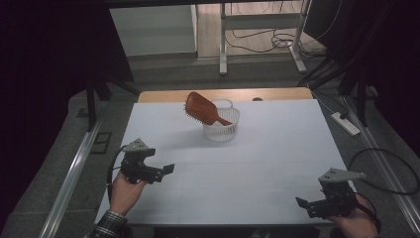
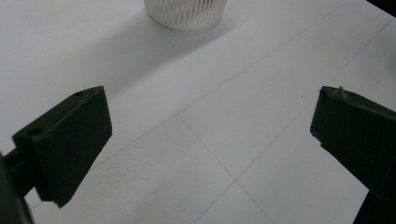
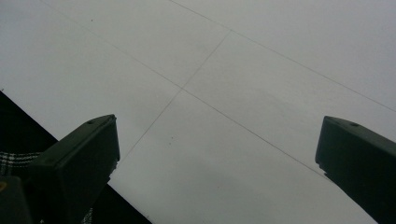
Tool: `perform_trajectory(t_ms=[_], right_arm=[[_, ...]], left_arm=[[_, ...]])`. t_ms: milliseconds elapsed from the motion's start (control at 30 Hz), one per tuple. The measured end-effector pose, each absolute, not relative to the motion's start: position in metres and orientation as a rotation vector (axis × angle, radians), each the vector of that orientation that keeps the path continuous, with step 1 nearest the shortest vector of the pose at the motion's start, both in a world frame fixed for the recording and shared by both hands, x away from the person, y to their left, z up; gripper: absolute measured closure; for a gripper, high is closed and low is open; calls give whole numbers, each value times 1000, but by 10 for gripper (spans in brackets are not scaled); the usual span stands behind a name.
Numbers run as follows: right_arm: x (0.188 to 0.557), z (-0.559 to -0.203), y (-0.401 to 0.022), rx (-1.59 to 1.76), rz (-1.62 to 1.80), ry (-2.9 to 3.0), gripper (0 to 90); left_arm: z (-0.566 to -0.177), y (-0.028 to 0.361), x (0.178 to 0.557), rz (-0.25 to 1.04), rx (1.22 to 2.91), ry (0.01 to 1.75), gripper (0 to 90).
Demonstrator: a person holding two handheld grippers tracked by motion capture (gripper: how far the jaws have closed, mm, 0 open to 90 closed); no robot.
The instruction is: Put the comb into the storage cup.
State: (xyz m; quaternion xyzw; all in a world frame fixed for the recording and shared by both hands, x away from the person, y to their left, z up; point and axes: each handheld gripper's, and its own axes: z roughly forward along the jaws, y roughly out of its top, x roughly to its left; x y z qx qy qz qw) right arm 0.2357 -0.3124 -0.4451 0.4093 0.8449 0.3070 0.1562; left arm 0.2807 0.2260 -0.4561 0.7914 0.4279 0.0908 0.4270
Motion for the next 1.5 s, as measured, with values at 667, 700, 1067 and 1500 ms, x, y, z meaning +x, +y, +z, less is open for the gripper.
perform_trajectory(t_ms=[667,700,1067,1500], right_arm=[[236,-445,-312,1168,876,2419,1],[236,-445,-312,1168,876,2418,1],[235,-445,-312,1171,876,2416,1],[236,-445,-312,1172,876,2418,1]], left_arm=[[-459,236,262,227,1964,1094,0],[-459,237,261,227,1966,1095,0],[-460,242,251,235,1963,1110,0],[-462,251,240,239,1956,1132,0]])
